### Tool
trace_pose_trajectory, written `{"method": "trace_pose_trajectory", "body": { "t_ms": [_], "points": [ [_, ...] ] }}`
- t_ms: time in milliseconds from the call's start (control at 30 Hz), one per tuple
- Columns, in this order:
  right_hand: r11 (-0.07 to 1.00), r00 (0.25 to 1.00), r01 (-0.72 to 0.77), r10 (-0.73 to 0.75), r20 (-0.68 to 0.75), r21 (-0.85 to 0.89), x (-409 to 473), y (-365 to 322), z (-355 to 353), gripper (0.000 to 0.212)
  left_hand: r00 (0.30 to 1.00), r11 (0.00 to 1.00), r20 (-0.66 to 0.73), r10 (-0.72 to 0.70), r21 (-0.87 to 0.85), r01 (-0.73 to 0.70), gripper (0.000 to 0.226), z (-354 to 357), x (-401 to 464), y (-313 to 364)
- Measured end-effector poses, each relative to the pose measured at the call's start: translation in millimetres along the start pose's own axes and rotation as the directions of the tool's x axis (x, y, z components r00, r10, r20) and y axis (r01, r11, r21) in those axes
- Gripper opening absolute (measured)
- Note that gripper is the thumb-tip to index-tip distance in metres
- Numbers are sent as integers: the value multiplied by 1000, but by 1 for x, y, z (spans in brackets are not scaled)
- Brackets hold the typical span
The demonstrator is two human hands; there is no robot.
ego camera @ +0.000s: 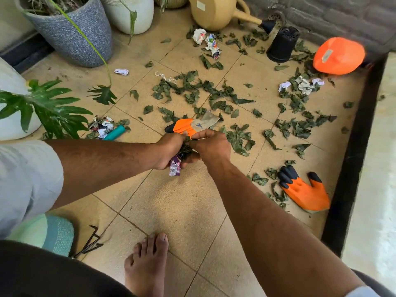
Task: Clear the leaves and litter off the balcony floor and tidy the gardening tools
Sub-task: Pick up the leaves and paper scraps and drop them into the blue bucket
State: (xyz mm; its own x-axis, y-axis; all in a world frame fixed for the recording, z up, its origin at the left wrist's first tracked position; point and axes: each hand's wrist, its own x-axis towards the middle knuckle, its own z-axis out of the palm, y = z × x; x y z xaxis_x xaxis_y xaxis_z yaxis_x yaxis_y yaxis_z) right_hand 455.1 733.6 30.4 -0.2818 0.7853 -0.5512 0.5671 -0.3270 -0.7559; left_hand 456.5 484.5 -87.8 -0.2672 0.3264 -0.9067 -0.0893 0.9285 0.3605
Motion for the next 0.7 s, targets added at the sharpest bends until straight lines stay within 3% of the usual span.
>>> {"method": "trace_pose_trajectory", "body": {
  "t_ms": [200, 333, 433, 500, 567, 633, 700],
  "points": [
    [997, 997, -41, 37, -67, -72, 11, 8, -17, 17, 1000, 1000, 5, -10, -19, 10, 75, 5, 9, 5],
    [995, 995, -90, 92, 39, -45, 16, 6, -44, 9, 998, 998, -33, -49, -26, 48, 72, 17, 31, 1],
    [990, 992, -122, 124, 22, -74, 15, -1, -62, 10, 995, 996, -98, -19, -84, 11, 70, 25, 44, -3],
    [989, 984, -151, 149, 101, 8, 4, -12, -78, 6, 994, 999, -107, -15, -41, 10, 71, 32, 40, 3],
    [983, 963, -169, 149, 226, 74, -1, -16, -99, 22, 996, 998, -91, 26, -61, -32, 69, 34, 29, 9],
    [991, 932, -136, 123, 341, 15, -4, -12, -121, 34, 989, 995, -132, 74, -63, -83, 65, 38, 25, 10],
    [991, 914, -54, 100, 394, -126, 1, 6, -143, 39, 987, 996, -138, 81, 60, -73, 67, 45, -1, -2]
  ]
}}
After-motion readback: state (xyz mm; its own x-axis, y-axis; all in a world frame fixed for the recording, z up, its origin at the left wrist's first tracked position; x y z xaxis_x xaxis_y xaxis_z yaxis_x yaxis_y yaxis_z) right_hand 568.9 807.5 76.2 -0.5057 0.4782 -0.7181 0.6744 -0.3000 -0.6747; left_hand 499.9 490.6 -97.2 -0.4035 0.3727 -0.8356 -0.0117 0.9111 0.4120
